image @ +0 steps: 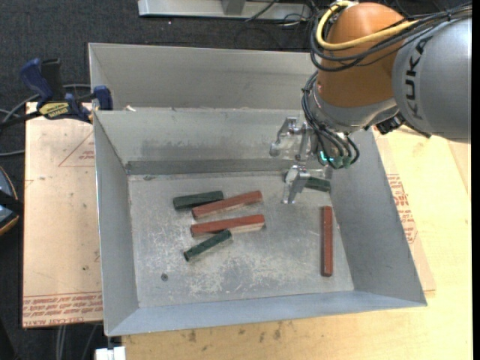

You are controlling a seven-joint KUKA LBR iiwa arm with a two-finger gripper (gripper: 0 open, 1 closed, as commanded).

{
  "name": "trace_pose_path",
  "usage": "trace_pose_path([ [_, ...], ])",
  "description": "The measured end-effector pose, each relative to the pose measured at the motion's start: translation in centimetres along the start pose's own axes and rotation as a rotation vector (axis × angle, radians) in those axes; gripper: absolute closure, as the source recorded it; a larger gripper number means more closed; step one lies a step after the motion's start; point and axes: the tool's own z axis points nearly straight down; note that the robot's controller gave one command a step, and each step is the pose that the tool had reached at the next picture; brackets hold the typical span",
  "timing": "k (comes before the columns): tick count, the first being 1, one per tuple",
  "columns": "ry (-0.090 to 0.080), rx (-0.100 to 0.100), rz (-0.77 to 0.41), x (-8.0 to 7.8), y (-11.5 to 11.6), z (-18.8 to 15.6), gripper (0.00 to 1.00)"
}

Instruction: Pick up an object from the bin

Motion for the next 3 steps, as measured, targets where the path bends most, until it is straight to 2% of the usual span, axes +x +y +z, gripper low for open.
trace_pose_path([
  [1, -0.008, 0.000, 0.000, -0.1, 0.0, -0.5, 0.00],
  [2, -0.014, 0.001, -0.074, -0.9, -0.2, 3.5, 0.00],
  [3, -0.013, 0.001, -0.107, -1.7, -0.8, 10.3, 0.00],
])
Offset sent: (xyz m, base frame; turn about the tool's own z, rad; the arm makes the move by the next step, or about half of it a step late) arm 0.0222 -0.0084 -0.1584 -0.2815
